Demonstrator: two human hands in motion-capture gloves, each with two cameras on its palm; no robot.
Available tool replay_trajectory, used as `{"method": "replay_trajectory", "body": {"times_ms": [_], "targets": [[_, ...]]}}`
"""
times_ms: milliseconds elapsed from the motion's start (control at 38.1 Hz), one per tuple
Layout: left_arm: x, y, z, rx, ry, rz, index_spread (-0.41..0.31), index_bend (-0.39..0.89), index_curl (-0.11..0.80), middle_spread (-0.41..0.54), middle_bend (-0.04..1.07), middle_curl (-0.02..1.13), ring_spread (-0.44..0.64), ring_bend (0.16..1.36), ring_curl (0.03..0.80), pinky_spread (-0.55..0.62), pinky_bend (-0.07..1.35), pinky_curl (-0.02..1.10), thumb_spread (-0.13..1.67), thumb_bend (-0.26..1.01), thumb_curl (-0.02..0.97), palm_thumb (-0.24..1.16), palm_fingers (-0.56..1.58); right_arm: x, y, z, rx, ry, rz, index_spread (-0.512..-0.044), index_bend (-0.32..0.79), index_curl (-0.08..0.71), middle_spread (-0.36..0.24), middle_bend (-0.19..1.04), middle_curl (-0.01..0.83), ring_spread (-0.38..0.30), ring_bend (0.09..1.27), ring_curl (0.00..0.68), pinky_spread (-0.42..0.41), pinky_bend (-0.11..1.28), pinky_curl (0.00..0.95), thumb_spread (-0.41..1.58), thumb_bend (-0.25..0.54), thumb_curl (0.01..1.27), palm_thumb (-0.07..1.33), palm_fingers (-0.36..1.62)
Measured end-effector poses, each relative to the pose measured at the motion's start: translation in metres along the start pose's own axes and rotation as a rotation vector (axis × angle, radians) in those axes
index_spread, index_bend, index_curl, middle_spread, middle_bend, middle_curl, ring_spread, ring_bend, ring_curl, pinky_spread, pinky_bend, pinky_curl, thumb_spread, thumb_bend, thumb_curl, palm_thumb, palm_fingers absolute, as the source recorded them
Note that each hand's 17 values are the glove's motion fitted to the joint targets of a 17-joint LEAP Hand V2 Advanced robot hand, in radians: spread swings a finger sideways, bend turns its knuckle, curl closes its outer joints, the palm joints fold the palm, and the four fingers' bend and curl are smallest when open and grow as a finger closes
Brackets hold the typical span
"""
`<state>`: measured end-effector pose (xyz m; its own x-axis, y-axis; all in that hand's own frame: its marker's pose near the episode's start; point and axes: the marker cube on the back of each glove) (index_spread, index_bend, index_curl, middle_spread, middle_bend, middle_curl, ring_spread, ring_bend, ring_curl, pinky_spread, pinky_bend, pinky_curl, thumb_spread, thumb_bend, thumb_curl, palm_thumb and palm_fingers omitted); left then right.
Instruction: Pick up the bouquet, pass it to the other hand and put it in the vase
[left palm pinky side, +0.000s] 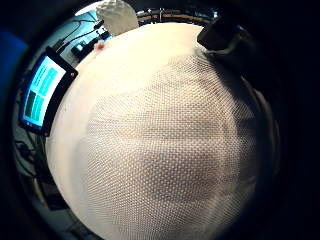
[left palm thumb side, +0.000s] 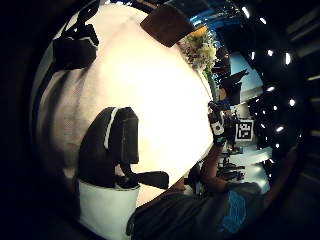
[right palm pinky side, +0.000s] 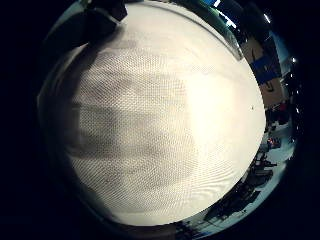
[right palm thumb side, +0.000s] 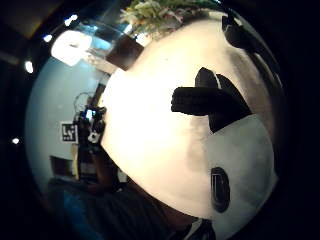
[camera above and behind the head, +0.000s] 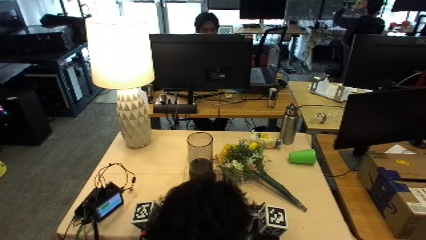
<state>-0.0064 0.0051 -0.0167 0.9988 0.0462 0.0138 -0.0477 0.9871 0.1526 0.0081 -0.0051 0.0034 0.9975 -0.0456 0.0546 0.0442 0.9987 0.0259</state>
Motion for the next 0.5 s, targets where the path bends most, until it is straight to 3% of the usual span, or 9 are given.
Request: {"method": "replay_trajectory", "body": {"times_ms": [498], "targets": [[-0.0061, -0.0015, 0.0000, -0.016, -0.018, 0.022, -0.222, 0.32, 0.467, -0.140, 0.18, 0.38, 0.07, 0.34, 0.327, 0.36, 0.14, 0.18, 1.15, -0.02, 0.289, 0.29, 0.68, 0.0002, -0.0037, 0.0036, 0.015, -0.002, -0.012, -0.281, 0.16, 0.333, -0.030, 0.20, 0.404, 0.029, 0.27, 0.345, 0.260, 0.18, 0.349, 1.30, -0.009, 0.46, 0.74, 0.74]]}}
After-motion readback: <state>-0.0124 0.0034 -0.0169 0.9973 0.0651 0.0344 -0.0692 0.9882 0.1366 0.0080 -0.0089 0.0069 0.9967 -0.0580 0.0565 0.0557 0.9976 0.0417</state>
